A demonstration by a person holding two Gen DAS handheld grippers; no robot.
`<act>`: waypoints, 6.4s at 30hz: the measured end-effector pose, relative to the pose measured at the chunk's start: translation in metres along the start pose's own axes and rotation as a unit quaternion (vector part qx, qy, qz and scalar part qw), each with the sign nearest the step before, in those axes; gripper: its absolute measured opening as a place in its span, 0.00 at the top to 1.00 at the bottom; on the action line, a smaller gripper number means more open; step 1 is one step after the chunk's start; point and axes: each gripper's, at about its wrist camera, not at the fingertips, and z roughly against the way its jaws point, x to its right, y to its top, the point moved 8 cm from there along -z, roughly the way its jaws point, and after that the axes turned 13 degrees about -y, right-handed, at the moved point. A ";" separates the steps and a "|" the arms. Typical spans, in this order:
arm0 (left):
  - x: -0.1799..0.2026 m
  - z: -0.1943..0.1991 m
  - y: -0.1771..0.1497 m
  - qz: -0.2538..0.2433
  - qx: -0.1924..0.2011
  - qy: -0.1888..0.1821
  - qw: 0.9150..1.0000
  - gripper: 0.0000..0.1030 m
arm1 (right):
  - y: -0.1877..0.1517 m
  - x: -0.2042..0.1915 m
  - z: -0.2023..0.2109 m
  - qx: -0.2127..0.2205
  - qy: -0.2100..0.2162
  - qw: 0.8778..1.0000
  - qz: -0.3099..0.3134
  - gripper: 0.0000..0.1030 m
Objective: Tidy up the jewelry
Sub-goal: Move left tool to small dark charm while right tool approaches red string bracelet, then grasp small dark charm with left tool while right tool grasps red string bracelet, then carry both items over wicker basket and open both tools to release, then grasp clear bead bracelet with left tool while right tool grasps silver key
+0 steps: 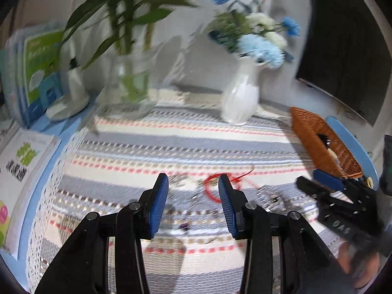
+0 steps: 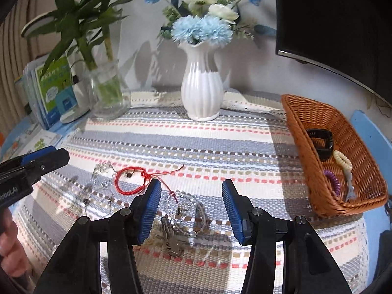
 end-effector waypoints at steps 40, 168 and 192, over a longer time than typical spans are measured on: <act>-0.015 -0.053 -0.056 -0.012 -0.117 -0.037 0.992 0.59 | 0.017 -0.093 -0.057 -0.064 0.129 0.966 0.213 0.62; 0.042 -0.079 -0.056 -0.048 -0.190 -0.127 0.972 0.51 | -0.062 -0.001 -0.001 -0.115 0.126 0.985 0.033 0.70; 0.068 -0.092 -0.064 -0.157 -0.166 -0.079 0.970 0.93 | -0.062 -0.024 -0.020 -0.099 0.062 0.989 0.091 0.78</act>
